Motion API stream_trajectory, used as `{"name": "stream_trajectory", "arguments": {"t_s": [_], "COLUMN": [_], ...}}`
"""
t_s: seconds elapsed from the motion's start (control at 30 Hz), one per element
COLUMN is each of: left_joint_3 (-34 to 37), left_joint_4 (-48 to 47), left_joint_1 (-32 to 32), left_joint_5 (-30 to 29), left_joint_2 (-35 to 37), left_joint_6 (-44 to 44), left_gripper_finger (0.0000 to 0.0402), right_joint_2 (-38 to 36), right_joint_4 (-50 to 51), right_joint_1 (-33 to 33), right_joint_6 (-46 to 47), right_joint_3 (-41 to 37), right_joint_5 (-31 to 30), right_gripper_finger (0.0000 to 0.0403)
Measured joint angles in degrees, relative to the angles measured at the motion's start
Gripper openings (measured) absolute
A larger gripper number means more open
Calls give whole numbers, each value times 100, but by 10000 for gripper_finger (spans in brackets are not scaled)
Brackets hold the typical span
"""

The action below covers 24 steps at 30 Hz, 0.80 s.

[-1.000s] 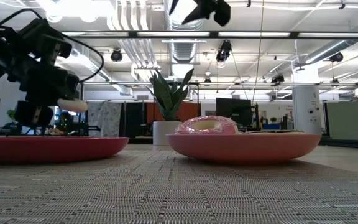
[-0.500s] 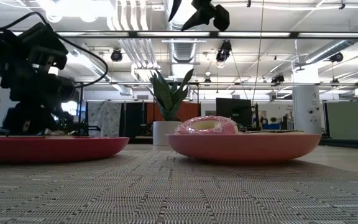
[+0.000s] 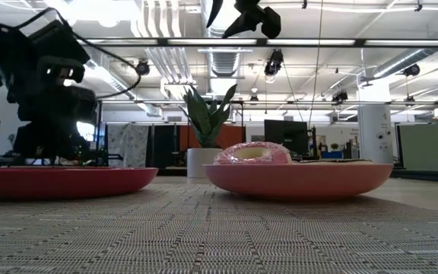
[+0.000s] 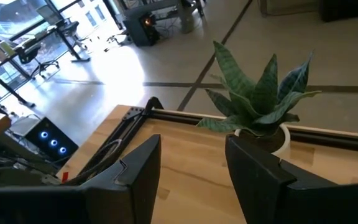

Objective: Pick & Place donuts
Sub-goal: Put the small white donut on the dark pink plate

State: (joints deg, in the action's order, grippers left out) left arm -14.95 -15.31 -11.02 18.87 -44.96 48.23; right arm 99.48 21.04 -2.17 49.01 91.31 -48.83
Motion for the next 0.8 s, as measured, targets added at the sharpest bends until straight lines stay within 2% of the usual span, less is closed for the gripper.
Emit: {"name": "stream_trajectory", "arguments": {"t_s": [0.13, 0.3, 0.43, 0.63, 0.8], "left_joint_3": [-467, -869, -1051, -1116, -1116], "left_joint_4": [-624, -813, -819, -817, -727], "left_joint_1": [614, 1437, 1815, 2461, 2933], "left_joint_5": [-937, -1810, -2088, -2129, -3025], "left_joint_2": [-211, -414, -533, -877, -1322], "left_joint_6": [-1254, -2766, -3624, -3959, -3961], "left_gripper_finger": [106, 106, 106, 106, 106], "right_joint_2": [0, 0, 0, 2, 0], "right_joint_4": [24, 236, 441, 581, 584], "right_joint_1": [-2, -2, -2, 18, 69], "right_joint_6": [-15, -13, 6, 7, 7], "right_joint_3": [0, 0, -2, -2, -2], "right_joint_5": [1, 1, 187, 237, 239], "right_gripper_finger": [171, 171, 171, 171, 171]}}
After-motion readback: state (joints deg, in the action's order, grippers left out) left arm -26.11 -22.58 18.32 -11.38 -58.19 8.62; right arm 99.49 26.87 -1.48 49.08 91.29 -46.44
